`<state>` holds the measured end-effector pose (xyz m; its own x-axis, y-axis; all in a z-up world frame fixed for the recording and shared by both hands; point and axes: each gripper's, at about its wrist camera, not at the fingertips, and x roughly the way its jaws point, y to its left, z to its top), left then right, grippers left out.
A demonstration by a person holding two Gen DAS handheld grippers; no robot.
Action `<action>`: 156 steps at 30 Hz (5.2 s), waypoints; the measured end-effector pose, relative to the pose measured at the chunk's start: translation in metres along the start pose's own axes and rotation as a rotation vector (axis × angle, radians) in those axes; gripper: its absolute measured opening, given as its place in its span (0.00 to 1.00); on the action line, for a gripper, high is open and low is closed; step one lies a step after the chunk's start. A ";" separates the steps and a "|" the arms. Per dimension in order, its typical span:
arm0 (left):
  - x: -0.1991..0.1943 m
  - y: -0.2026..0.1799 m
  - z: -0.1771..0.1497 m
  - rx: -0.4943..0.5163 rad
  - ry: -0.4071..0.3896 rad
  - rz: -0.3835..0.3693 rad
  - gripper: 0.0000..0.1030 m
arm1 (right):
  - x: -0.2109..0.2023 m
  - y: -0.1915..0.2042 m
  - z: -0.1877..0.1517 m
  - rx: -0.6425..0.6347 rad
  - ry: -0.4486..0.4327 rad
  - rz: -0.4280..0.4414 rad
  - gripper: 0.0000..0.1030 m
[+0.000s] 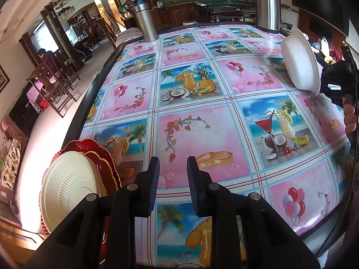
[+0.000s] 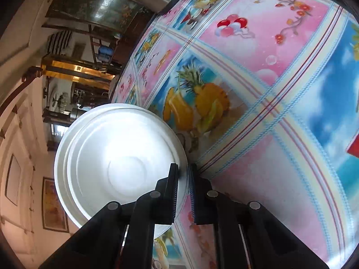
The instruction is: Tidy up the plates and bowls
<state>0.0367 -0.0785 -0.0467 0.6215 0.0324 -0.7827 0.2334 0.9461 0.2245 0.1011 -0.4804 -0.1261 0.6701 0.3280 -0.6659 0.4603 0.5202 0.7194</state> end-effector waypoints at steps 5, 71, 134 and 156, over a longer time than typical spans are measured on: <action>-0.002 -0.009 -0.002 0.024 -0.003 -0.003 0.22 | -0.020 0.007 0.001 -0.093 -0.102 -0.160 0.10; 0.005 -0.003 -0.015 -0.019 0.035 -0.086 0.22 | -0.058 0.232 -0.127 -1.091 -0.635 -0.450 0.02; 0.100 -0.031 0.097 -0.388 0.328 -0.489 0.51 | -0.027 0.066 -0.098 -0.294 0.054 0.189 0.41; 0.090 -0.037 0.093 -0.398 0.260 -0.497 0.51 | -0.023 0.052 -0.093 -0.250 0.052 0.246 0.41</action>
<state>0.1534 -0.1404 -0.0715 0.3003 -0.4068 -0.8627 0.1210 0.9134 -0.3886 0.0553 -0.3874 -0.0916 0.7097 0.5036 -0.4927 0.1277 0.5958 0.7929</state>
